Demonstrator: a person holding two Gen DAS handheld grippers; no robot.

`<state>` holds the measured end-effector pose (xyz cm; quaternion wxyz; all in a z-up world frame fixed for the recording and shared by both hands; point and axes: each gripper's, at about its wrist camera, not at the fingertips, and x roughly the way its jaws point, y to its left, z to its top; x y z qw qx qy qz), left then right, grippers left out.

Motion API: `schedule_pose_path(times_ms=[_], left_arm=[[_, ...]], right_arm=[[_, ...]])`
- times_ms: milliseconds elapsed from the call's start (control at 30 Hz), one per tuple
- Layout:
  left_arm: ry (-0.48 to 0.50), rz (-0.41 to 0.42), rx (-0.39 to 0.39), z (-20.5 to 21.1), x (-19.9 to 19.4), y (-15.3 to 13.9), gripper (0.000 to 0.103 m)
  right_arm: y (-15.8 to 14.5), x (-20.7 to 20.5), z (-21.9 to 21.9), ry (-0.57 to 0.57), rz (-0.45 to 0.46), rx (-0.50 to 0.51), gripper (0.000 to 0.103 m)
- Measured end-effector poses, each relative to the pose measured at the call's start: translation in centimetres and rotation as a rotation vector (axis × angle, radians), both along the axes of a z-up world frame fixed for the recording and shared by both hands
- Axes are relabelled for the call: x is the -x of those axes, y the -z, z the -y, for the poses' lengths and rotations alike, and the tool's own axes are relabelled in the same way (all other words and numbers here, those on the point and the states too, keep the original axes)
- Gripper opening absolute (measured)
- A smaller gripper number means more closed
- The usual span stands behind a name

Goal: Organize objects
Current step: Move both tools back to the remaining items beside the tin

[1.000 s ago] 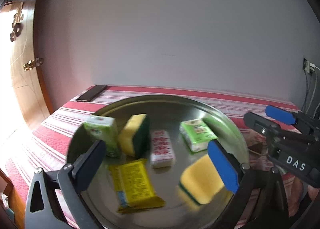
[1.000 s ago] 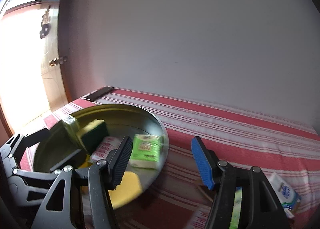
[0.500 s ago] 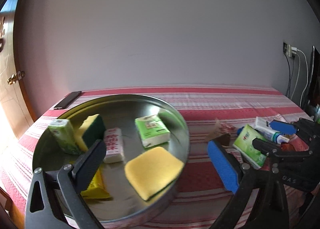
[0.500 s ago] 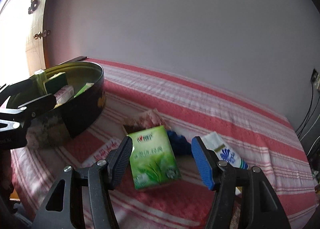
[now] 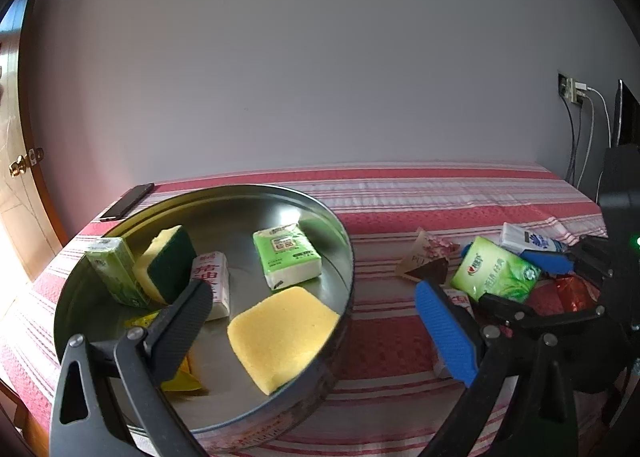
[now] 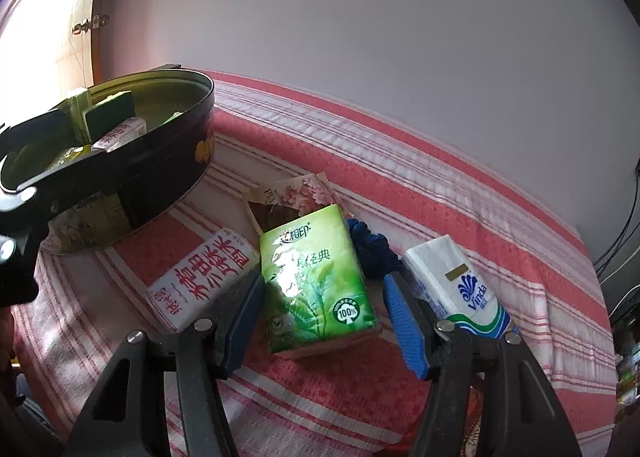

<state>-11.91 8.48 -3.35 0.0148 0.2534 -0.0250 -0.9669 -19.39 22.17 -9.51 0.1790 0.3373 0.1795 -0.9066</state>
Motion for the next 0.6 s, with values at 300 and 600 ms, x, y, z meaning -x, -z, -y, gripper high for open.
schedule_pose_path(times_ms=[300, 600], left_arm=[[0.034, -0.007, 0.029, -1.5, -0.5, 0.0, 0.103], [0.079, -0.011, 0.062, -3.5, -0.9, 0.0, 0.103]], right_arm=[[-0.1, -0.2, -0.6, 0.000, 0.005, 0.008, 0.057], [-1.1, -0.6, -2.3, 0.052, -0.034, 0.086, 0.048]])
